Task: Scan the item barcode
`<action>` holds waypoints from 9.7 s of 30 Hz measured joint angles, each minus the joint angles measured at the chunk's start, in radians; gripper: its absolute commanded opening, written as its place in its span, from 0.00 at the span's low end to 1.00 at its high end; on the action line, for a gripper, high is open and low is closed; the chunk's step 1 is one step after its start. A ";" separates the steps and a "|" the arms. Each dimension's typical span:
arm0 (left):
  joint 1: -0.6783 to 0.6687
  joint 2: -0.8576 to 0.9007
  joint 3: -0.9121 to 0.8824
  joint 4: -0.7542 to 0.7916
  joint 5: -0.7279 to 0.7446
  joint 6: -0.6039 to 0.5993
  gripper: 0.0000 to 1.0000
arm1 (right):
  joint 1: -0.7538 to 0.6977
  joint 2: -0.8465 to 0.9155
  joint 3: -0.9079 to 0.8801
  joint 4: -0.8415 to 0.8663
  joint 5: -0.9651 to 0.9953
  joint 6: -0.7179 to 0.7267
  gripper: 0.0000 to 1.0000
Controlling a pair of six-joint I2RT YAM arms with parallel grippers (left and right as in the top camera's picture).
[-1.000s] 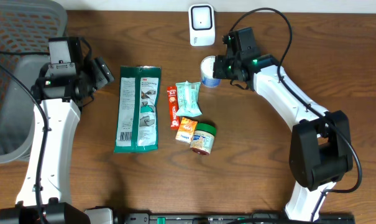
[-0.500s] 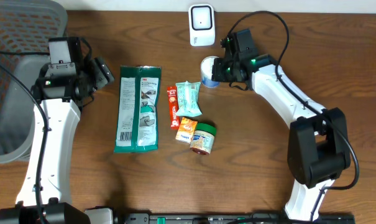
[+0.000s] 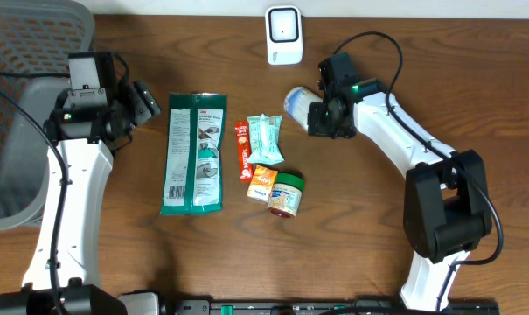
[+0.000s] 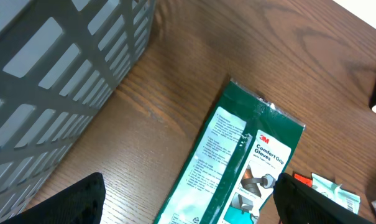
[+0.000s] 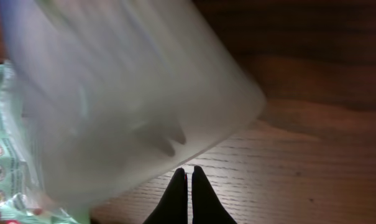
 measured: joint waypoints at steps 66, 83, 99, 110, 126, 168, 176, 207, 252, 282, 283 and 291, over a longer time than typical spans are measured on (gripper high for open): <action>0.000 0.000 0.000 0.000 0.000 0.000 0.86 | 0.101 0.066 -0.005 0.385 0.039 -0.108 0.01; 0.000 0.000 0.000 0.000 0.000 0.000 0.86 | 0.050 -0.179 -0.005 -0.035 0.044 -0.106 0.01; 0.000 0.000 0.000 0.000 0.000 0.000 0.86 | -0.520 0.019 -0.004 -0.061 -0.058 -0.122 0.01; 0.000 0.000 0.000 0.000 0.000 0.000 0.86 | -0.516 0.067 -0.005 -0.091 -0.173 -0.291 0.01; 0.000 0.000 0.000 0.000 0.000 0.000 0.86 | -0.464 0.067 -0.004 -0.257 -0.235 -0.371 0.03; 0.000 0.000 0.000 0.000 0.000 0.000 0.86 | -0.283 0.067 0.031 -0.455 -0.560 -0.444 0.01; 0.000 0.000 0.000 0.000 0.000 0.000 0.86 | -0.256 0.067 0.031 -0.473 -0.521 -0.438 0.01; 0.000 0.000 0.000 0.000 0.000 0.000 0.86 | -0.095 0.067 0.069 -0.481 -0.476 -0.338 0.01; 0.000 0.000 0.000 0.000 0.000 0.000 0.86 | 0.043 -0.049 0.103 -0.404 -0.312 -0.215 0.01; 0.000 0.000 0.000 0.000 0.000 0.000 0.86 | -0.045 -0.089 -0.021 -0.330 -0.338 -0.261 0.01; 0.000 0.000 0.000 0.000 0.000 0.000 0.86 | -0.045 -0.089 -0.024 -0.327 -0.332 -0.259 0.01; 0.000 0.000 0.000 0.000 0.000 0.000 0.86 | -0.045 -0.089 -0.038 -0.311 -0.304 -0.254 0.01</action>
